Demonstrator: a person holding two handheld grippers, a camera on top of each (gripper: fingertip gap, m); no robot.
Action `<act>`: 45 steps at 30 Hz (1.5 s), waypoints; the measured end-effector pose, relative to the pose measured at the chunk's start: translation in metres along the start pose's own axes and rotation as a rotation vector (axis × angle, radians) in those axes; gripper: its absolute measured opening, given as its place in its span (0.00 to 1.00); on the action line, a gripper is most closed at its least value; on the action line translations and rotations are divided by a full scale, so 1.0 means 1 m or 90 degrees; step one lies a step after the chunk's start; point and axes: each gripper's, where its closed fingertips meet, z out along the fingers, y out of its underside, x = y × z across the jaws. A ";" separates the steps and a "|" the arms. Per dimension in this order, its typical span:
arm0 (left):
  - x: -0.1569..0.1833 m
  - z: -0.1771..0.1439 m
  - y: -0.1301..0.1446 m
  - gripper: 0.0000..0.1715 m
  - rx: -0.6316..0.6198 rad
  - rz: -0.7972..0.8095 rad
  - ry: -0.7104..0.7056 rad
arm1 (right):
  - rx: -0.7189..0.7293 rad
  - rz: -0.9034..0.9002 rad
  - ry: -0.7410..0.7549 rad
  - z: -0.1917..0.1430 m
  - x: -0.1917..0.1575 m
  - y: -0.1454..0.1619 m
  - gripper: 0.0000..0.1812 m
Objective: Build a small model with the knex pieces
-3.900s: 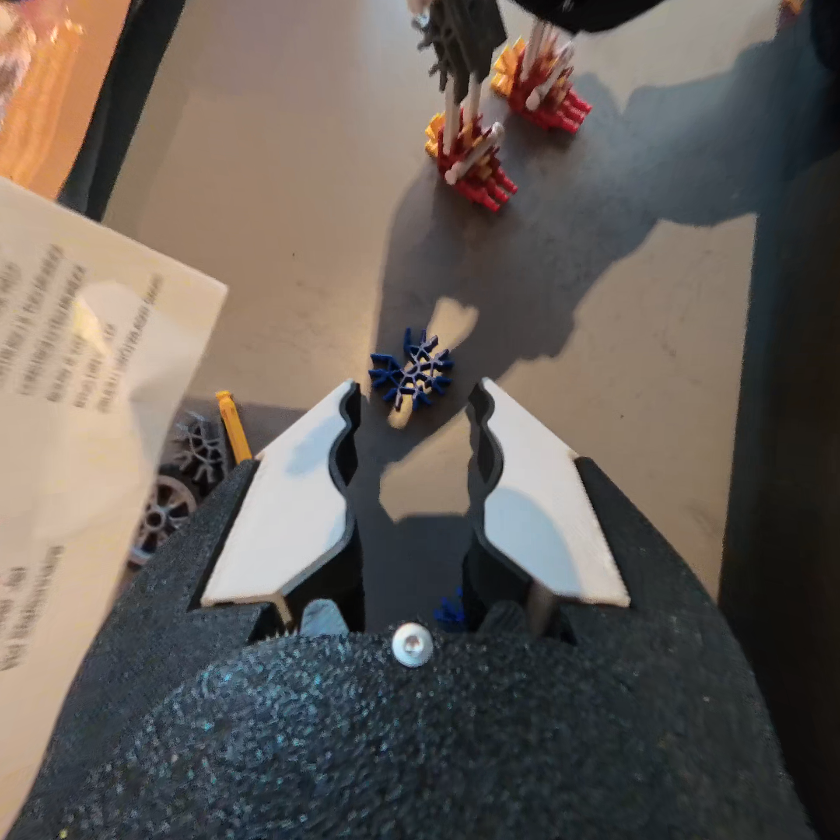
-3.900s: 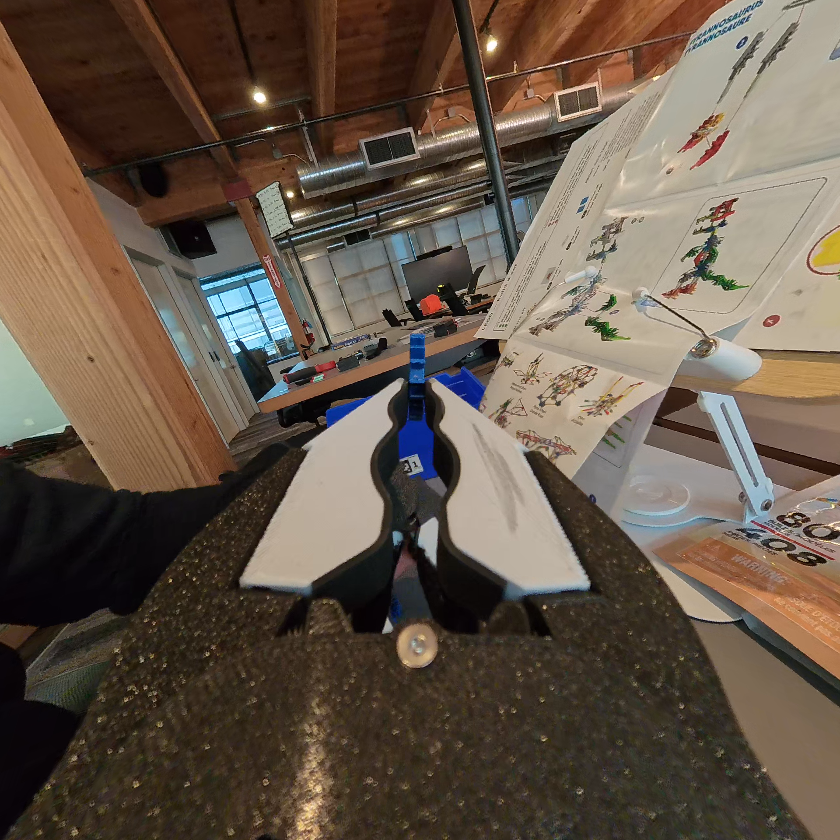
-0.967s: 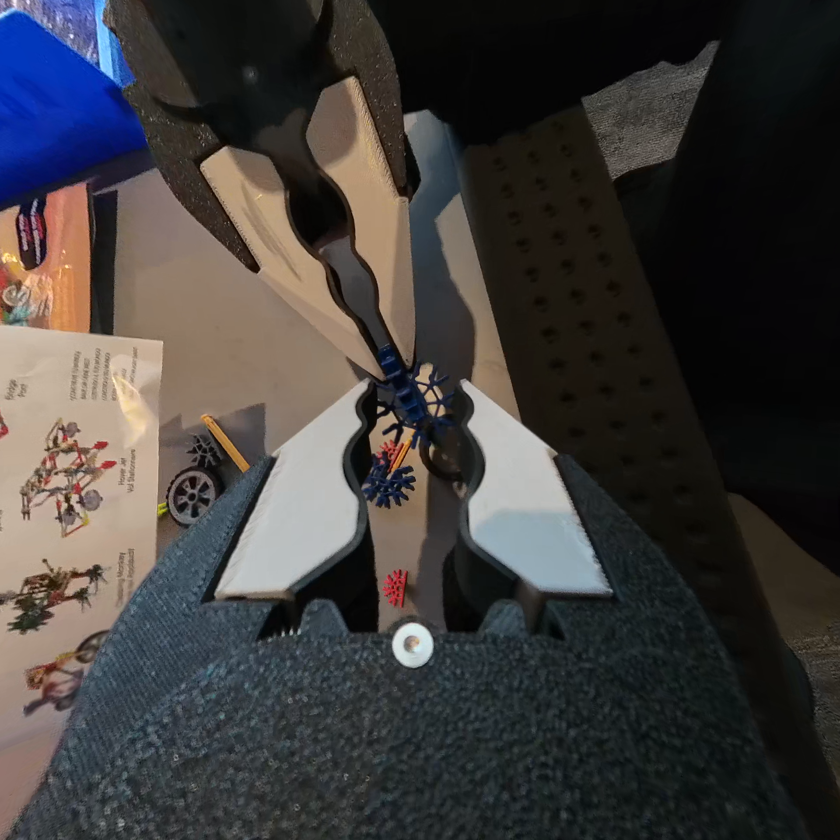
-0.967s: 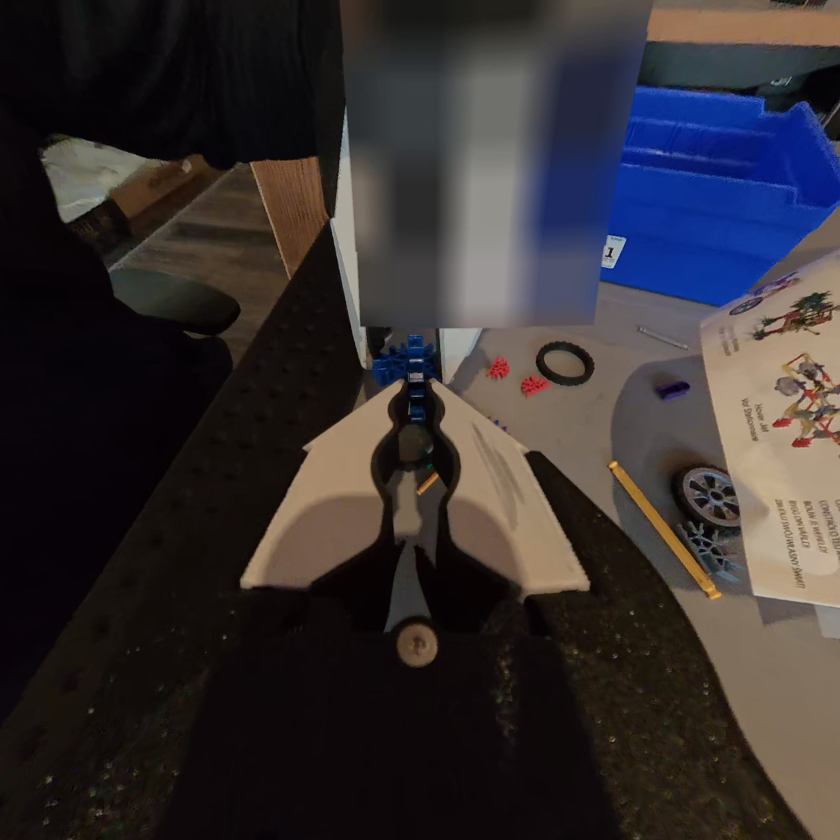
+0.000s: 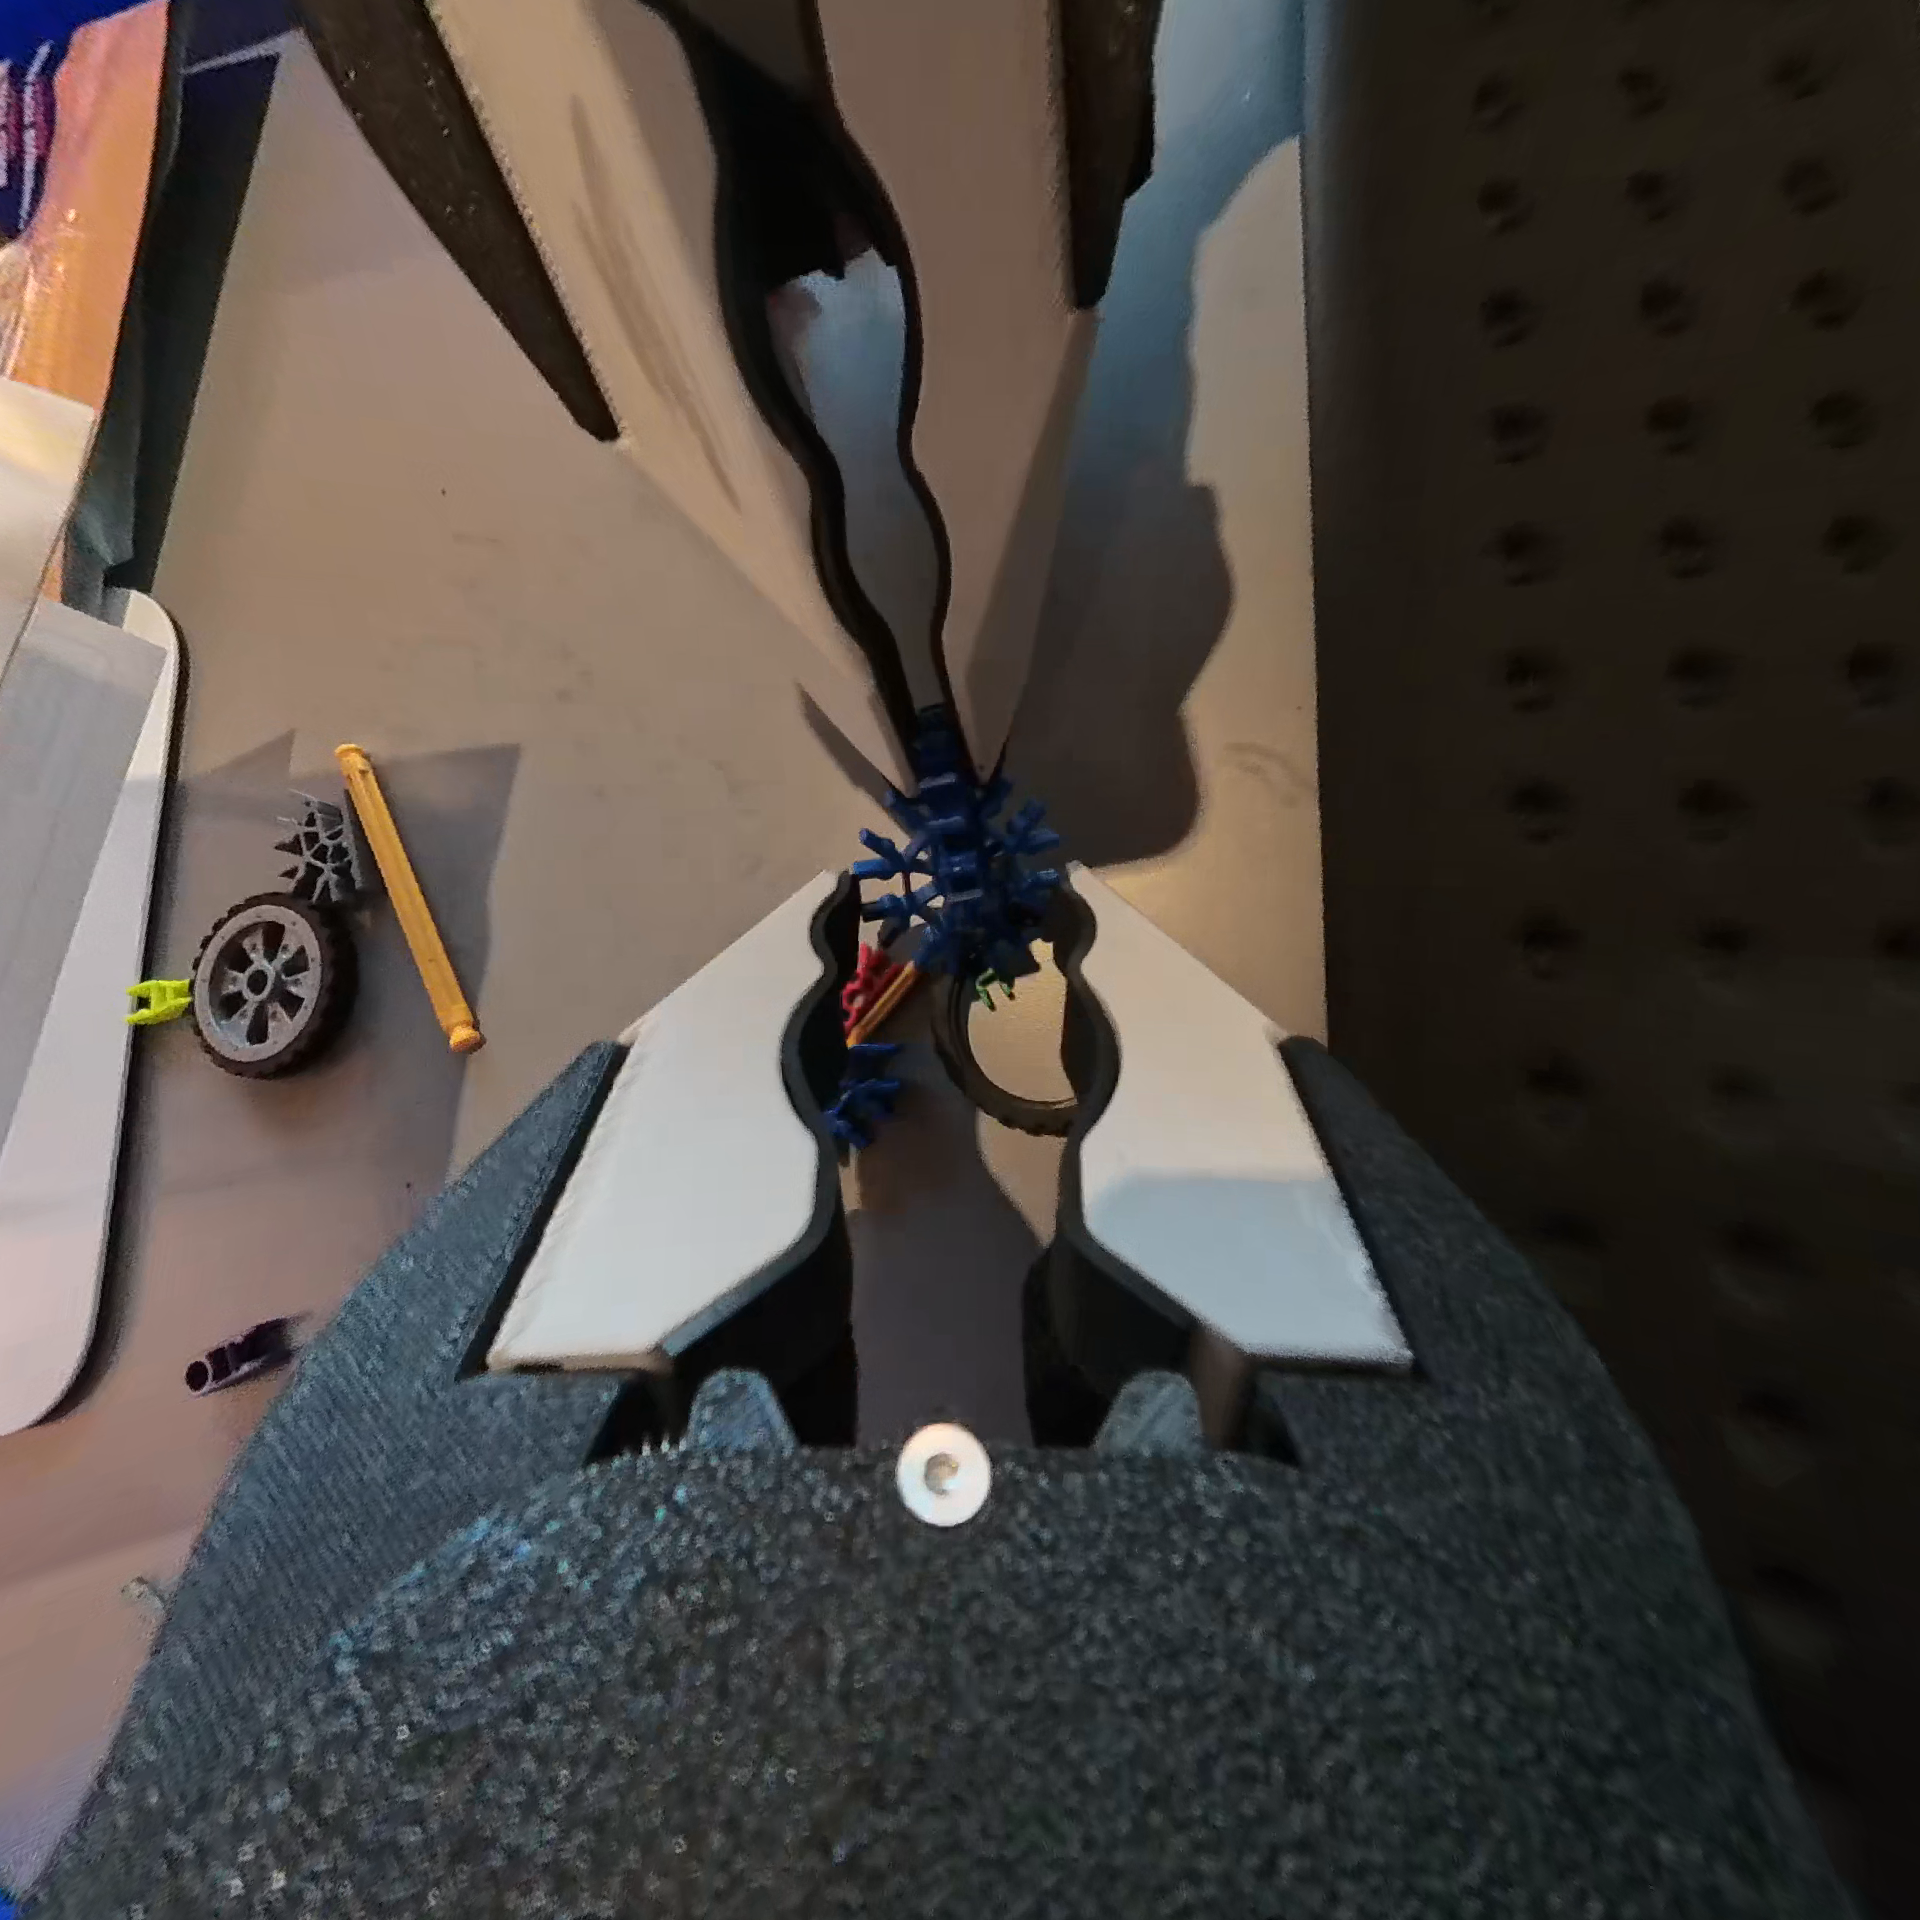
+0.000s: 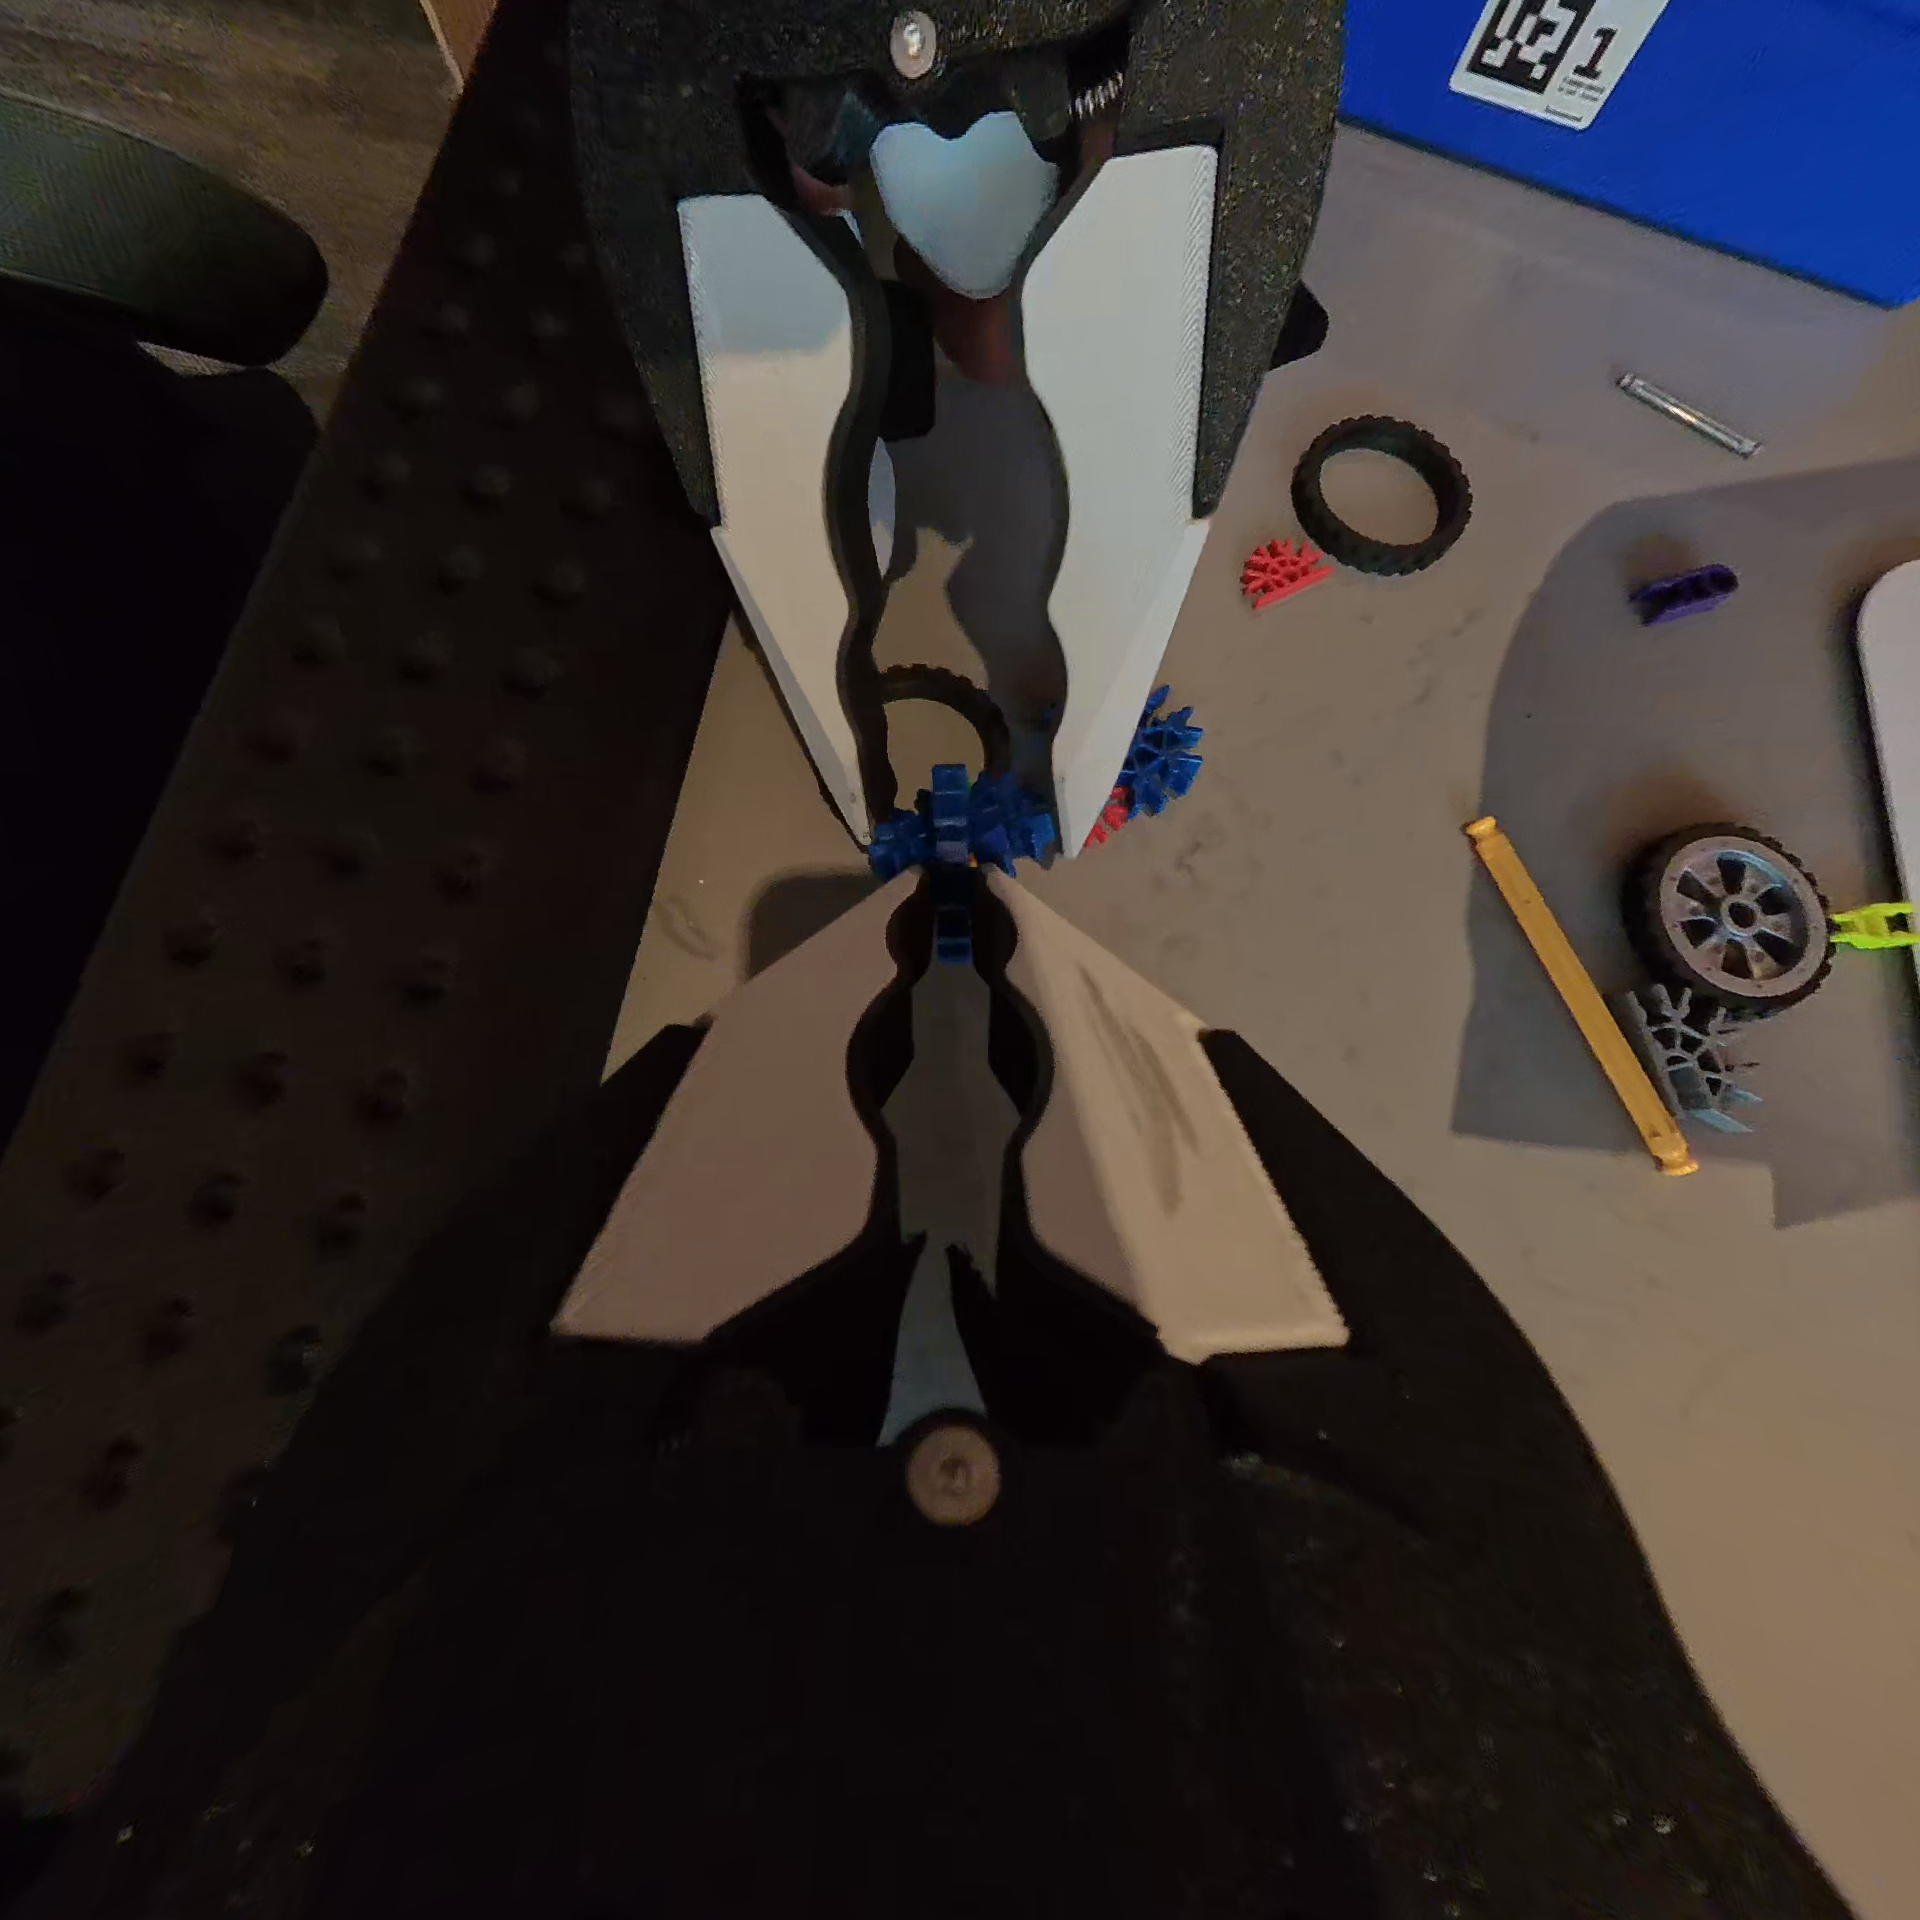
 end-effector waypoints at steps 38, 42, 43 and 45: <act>0.002 0.007 0.000 0.21 0.073 -0.035 0.037 | -0.023 -0.036 0.031 0.000 0.002 0.008 0.11; 0.002 0.007 0.001 0.21 0.072 -0.036 0.038 | -0.051 -0.035 0.049 -0.005 0.005 0.016 0.08; 0.002 0.008 0.001 0.21 0.072 -0.037 0.039 | -0.055 -0.033 0.052 -0.006 0.005 0.018 0.07; 0.002 0.008 0.000 0.21 0.073 -0.038 0.041 | -0.055 -0.031 0.045 -0.007 0.004 0.019 0.03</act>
